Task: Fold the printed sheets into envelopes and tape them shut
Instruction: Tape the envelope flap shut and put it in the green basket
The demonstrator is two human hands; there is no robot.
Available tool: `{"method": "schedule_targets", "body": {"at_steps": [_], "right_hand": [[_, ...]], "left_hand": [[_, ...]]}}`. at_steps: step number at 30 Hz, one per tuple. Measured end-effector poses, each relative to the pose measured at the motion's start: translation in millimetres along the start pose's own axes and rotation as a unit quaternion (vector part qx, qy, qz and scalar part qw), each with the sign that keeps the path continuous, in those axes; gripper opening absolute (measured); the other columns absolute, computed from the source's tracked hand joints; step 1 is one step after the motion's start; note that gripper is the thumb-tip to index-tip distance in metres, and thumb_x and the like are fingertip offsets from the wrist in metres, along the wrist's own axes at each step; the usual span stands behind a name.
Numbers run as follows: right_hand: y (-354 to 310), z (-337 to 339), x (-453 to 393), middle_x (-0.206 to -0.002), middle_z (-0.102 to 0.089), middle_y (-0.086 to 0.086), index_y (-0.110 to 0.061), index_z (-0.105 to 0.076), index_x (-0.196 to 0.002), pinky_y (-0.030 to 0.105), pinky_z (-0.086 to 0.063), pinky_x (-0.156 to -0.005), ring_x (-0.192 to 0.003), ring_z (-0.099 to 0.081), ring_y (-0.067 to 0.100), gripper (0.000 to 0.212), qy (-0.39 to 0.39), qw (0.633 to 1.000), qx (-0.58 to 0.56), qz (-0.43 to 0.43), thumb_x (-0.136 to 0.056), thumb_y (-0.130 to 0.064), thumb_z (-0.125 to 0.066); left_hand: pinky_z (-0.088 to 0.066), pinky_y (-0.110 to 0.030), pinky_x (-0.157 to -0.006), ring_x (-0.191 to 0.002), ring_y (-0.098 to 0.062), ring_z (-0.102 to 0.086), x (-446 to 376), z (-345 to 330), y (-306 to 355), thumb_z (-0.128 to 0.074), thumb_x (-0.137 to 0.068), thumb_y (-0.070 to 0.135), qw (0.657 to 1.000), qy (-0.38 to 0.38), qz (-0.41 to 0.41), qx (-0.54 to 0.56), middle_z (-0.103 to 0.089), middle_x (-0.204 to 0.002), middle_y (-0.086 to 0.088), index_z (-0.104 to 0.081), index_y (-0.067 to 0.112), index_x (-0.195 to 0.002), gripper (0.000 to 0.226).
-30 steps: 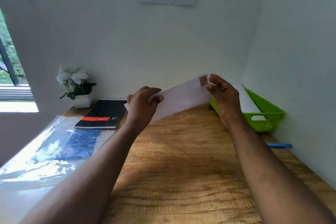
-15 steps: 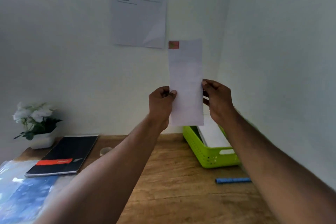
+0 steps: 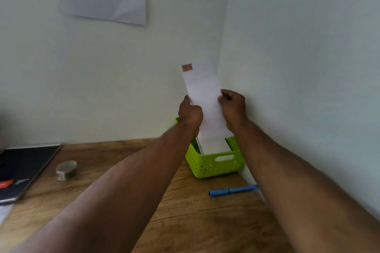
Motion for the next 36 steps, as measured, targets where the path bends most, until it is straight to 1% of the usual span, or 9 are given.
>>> {"method": "schedule_targets", "body": {"at_steps": [6, 10, 14, 16, 20, 23, 27, 32, 36], "right_hand": [[42, -1, 14, -0.096, -0.073, 0.006, -0.011, -0.072, -0.102, 0.042, -0.056, -0.084, -0.090, -0.069, 0.027, 0.021, -0.027, 0.997, 0.061, -0.033, -0.083, -0.013, -0.061], [55, -1, 23, -0.113, -0.068, 0.009, -0.011, -0.065, -0.116, 0.037, -0.052, -0.089, -0.101, -0.064, 0.026, 0.040, -0.075, 0.975, 0.207, -0.027, -0.080, -0.027, -0.065], [39, -5, 29, -0.120, -0.054, 0.019, -0.002, -0.056, -0.117, 0.036, -0.041, -0.092, -0.112, -0.051, 0.034, 0.044, -0.065, 0.907, 0.412, 0.063, -0.082, -0.028, -0.064], [41, -10, 31, -0.124, -0.048, 0.019, -0.002, -0.052, -0.119, 0.036, -0.041, -0.092, -0.114, -0.050, 0.034, 0.043, -0.084, 0.878, 0.464, 0.078, -0.084, -0.025, -0.062], [58, -21, 33, -0.128, -0.052, 0.017, -0.003, -0.054, -0.121, 0.035, -0.043, -0.092, -0.118, -0.051, 0.032, 0.043, -0.154, 0.863, 0.478, 0.046, -0.085, -0.026, -0.063], [64, -28, 32, -0.131, -0.053, 0.014, -0.006, -0.054, -0.124, 0.035, -0.043, -0.092, -0.121, -0.050, 0.029, 0.049, -0.185, 0.864, 0.467, 0.036, -0.084, -0.033, -0.066], [74, -40, 37, -0.140, -0.050, 0.010, -0.008, -0.051, -0.132, 0.034, -0.041, -0.100, -0.130, -0.044, 0.025, 0.069, -0.260, 0.842, 0.473, 0.017, -0.078, -0.045, -0.072], [92, -44, 43, -0.155, -0.029, 0.007, -0.012, -0.027, -0.149, 0.029, -0.029, -0.109, -0.141, -0.030, 0.022, 0.096, -0.348, 0.784, 0.515, -0.002, -0.073, -0.048, -0.075], [106, -51, 54, -0.154, -0.025, 0.014, -0.019, -0.012, -0.151, 0.037, -0.030, -0.112, -0.141, -0.028, 0.029, 0.099, -0.389, 0.728, 0.564, -0.004, -0.078, -0.060, -0.064]], "left_hand": [[-0.054, -0.047, -0.087, -0.097, -0.033, -0.064, 15, -24, -42, -0.047, -0.100, 0.028, 0.978, -0.033, 0.182, 0.097, -0.065, -0.115, -0.015, -0.054, 0.005, -0.128, 0.037], [-0.051, -0.038, -0.075, -0.072, -0.026, -0.060, 16, -32, -57, -0.043, -0.101, 0.039, 0.966, -0.052, 0.230, 0.104, -0.065, -0.087, -0.009, -0.062, 0.012, -0.114, 0.035], [-0.051, -0.036, -0.072, -0.077, -0.026, -0.062, 4, -38, -72, -0.038, -0.100, 0.048, 0.968, -0.048, 0.230, 0.090, -0.069, -0.107, -0.010, -0.062, 0.013, -0.120, 0.046], [-0.051, -0.036, -0.081, -0.086, -0.027, -0.063, 0, -40, -82, -0.035, -0.098, 0.054, 0.965, -0.043, 0.240, 0.099, -0.067, -0.112, -0.010, -0.063, 0.014, -0.111, 0.051], [-0.044, -0.045, -0.102, -0.108, -0.030, -0.063, -43, -39, -134, -0.038, -0.078, 0.070, 0.955, -0.015, 0.281, 0.094, -0.064, -0.125, -0.005, -0.061, 0.017, -0.123, 0.072], [-0.036, -0.049, -0.106, -0.117, -0.032, -0.057, -82, -45, -180, -0.037, -0.060, 0.075, 0.946, -0.008, 0.316, 0.075, -0.058, -0.134, -0.003, -0.058, 0.023, -0.130, 0.089], [-0.043, -0.032, -0.088, -0.086, -0.024, -0.061, -12, -34, -117, -0.038, -0.085, 0.069, 0.945, 0.016, 0.316, 0.081, -0.066, -0.103, -0.007, -0.061, 0.013, -0.104, 0.063], [-0.041, -0.028, -0.069, -0.083, -0.025, -0.060, -2, -29, -108, -0.026, -0.092, 0.070, 0.948, 0.022, 0.309, 0.067, -0.069, -0.105, -0.004, -0.063, 0.018, -0.097, 0.064], [-0.044, -0.031, -0.088, -0.103, -0.027, -0.061, -7, -33, -106, -0.033, -0.094, 0.063, 0.953, 0.022, 0.294, 0.075, -0.065, -0.123, -0.010, -0.063, 0.011, -0.114, 0.064]]}}
Point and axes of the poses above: each hand's wrist, its own x-axis away from the middle knuckle, its own z-axis out of the back of the hand, y = z × x, the point moved 10 cm from there along -x, towards the middle knuckle
